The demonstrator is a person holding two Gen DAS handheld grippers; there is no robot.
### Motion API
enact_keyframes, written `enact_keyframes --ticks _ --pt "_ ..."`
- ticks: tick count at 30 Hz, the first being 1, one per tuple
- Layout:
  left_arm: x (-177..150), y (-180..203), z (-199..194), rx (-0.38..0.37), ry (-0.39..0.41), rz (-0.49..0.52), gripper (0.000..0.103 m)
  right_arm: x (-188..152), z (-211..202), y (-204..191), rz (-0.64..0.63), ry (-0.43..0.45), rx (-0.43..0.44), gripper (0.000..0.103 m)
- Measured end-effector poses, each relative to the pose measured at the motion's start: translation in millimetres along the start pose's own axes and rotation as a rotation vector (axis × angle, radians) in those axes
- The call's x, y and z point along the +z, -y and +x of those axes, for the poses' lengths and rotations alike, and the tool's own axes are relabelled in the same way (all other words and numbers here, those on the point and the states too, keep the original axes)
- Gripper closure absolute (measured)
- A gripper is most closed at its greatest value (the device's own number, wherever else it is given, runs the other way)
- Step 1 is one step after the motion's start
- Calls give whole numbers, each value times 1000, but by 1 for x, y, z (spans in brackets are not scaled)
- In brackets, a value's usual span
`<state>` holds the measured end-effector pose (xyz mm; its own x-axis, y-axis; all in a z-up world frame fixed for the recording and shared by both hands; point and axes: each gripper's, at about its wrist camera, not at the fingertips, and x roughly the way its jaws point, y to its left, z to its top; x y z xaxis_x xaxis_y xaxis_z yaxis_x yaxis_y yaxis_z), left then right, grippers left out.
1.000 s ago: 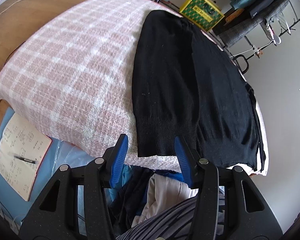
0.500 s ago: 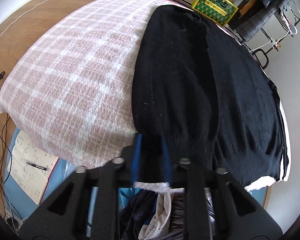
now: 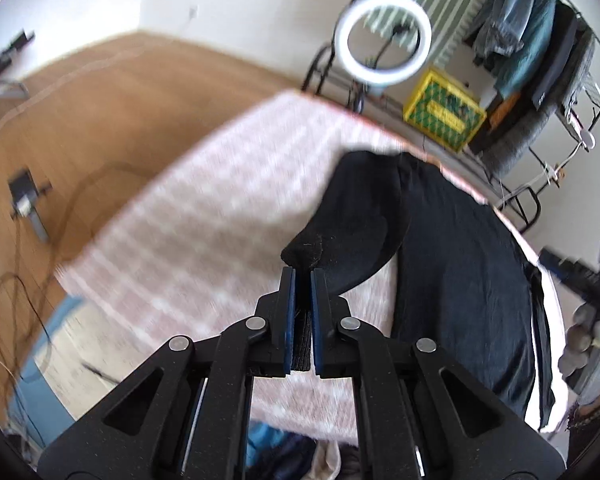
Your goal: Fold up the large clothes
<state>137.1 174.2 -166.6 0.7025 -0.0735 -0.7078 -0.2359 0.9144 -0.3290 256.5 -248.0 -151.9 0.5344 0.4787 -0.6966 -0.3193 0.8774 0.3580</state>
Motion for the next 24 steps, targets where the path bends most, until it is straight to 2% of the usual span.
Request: enact_keyframes --ticks 3,5,6,9,12,19,24 --pt "17 2 -23 54 84 72 98 6 27 6 -2 -39 25 60" --pt "19 -1 -23 123 94 106 98 11 44 8 6 -58 27 60" --pt "20 -8 -19 132 78 96 98 15 54 10 16 -73 34 60" --pt "20 -29 -8 129 35 31 99 32 80 6 41 -109 75 60" --pt "18 -39 5 123 21 8 99 58 102 -6 44 -122 115 60" --pt "16 -42 19 64 23 20 99 116 178 -52 52 -181 173 59" --pt "17 -54 22 49 14 35 99 138 242 -82 84 -251 164 59"
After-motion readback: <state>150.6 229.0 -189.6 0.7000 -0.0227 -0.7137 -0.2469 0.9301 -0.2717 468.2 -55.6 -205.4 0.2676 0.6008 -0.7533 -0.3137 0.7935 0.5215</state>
